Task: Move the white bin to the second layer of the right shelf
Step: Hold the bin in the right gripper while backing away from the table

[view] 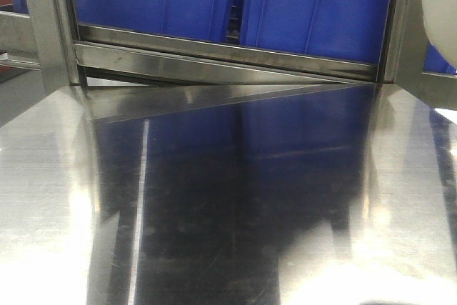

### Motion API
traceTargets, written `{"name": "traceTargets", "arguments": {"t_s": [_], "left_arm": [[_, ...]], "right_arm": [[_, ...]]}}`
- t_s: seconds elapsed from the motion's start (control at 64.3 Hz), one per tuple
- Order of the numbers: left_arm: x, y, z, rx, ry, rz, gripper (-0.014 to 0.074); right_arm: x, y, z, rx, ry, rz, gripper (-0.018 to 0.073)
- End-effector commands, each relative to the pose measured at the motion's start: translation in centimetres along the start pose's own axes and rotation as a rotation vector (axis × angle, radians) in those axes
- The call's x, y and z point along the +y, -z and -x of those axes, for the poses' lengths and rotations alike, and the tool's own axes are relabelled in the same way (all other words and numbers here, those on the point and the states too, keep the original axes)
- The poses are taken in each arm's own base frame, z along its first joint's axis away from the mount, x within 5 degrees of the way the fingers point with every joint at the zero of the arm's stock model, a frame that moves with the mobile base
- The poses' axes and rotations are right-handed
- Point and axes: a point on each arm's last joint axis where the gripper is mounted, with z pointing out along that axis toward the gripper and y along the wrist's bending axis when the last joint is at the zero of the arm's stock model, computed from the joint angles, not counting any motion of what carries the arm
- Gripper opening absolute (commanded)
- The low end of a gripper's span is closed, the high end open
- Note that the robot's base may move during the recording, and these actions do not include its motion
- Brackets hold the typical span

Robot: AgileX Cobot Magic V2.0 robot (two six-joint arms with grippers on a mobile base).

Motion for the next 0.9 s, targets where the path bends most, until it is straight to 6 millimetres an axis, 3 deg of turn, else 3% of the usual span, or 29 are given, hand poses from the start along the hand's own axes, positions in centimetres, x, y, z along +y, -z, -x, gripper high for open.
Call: {"name": "traceTargets", "arguments": {"t_s": [0.0, 0.886], "left_arm": [[0.02, -0.03, -0.41, -0.061, 0.009, 0.004, 0.0085], [0.02, -0.03, -0.41, -0.061, 0.009, 0.004, 0.0085]], "right_arm": [[0.19, 0.55, 1.88, -0.139, 0.0, 0.017, 0.0034], [0.19, 0.55, 1.88, -0.139, 0.0, 0.017, 0.0034]]}}
